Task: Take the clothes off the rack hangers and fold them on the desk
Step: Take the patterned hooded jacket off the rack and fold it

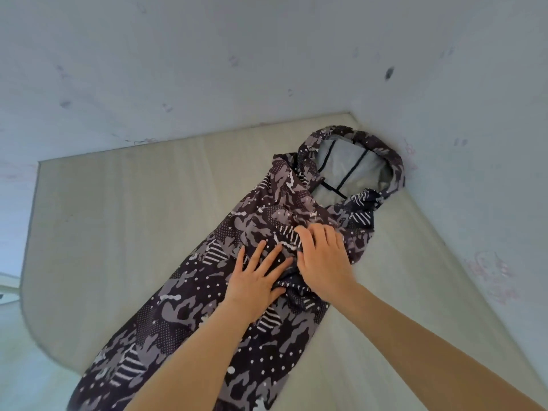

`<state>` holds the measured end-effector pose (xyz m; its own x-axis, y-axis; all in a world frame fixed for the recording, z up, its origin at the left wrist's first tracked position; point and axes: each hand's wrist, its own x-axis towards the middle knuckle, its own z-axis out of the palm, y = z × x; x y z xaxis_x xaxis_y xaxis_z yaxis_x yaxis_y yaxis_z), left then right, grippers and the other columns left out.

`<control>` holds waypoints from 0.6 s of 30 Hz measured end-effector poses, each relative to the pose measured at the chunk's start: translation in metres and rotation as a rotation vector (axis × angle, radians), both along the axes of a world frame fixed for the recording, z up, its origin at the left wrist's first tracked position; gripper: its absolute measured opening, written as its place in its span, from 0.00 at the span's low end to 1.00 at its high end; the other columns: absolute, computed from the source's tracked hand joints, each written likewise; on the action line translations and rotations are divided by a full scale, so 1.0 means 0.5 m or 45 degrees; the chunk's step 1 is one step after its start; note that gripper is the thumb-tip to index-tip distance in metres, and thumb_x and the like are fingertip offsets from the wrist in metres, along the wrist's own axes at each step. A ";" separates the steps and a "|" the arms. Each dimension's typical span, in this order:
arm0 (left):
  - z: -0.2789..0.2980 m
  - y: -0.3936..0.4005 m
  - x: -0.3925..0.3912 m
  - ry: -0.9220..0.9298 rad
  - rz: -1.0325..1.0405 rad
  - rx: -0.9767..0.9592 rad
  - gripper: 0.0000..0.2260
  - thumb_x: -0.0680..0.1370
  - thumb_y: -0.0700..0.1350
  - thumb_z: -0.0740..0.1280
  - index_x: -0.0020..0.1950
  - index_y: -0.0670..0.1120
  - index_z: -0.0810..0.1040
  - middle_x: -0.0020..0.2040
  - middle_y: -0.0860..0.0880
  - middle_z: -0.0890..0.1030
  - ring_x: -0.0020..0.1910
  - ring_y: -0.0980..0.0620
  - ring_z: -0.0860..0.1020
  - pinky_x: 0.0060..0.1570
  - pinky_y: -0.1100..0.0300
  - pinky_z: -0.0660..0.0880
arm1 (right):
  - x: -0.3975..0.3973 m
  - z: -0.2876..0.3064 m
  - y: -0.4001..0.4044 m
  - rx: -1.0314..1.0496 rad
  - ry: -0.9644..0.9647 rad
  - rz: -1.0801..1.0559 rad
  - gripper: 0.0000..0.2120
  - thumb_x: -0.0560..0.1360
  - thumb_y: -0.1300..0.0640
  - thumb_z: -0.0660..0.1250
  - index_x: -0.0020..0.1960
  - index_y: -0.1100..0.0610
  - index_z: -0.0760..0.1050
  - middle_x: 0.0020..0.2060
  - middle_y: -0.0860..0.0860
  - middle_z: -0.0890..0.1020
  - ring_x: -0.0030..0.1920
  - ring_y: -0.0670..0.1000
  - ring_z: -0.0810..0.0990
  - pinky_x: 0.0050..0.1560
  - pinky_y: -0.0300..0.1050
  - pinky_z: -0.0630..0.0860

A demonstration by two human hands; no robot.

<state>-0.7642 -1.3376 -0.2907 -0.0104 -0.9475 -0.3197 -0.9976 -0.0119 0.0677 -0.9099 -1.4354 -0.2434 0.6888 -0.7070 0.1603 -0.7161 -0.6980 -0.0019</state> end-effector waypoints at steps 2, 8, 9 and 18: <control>0.016 -0.003 -0.012 -0.020 0.028 0.007 0.28 0.81 0.64 0.44 0.76 0.61 0.33 0.77 0.54 0.33 0.76 0.45 0.32 0.73 0.38 0.35 | -0.038 -0.003 0.039 0.040 0.013 -0.052 0.20 0.72 0.53 0.69 0.63 0.56 0.71 0.56 0.55 0.76 0.55 0.57 0.75 0.54 0.52 0.75; 0.044 0.112 0.008 0.011 0.083 -0.038 0.27 0.81 0.62 0.44 0.76 0.61 0.34 0.78 0.55 0.35 0.77 0.46 0.34 0.73 0.40 0.34 | -0.157 -0.034 0.172 0.311 0.091 -0.209 0.21 0.76 0.51 0.66 0.67 0.56 0.71 0.63 0.56 0.73 0.63 0.58 0.73 0.59 0.52 0.75; 0.045 0.146 0.017 0.025 0.130 -0.010 0.27 0.80 0.62 0.42 0.76 0.62 0.34 0.78 0.55 0.35 0.77 0.47 0.33 0.73 0.40 0.35 | -0.179 -0.040 0.201 0.360 0.116 -0.199 0.22 0.77 0.51 0.64 0.69 0.56 0.69 0.66 0.56 0.71 0.66 0.58 0.71 0.61 0.53 0.74; 0.031 0.368 0.116 0.201 0.293 -0.082 0.28 0.76 0.63 0.31 0.77 0.61 0.36 0.79 0.57 0.42 0.77 0.55 0.37 0.74 0.53 0.36 | -0.185 -0.040 0.414 0.910 -0.296 -0.553 0.20 0.81 0.57 0.57 0.72 0.58 0.64 0.66 0.52 0.69 0.67 0.52 0.65 0.68 0.43 0.64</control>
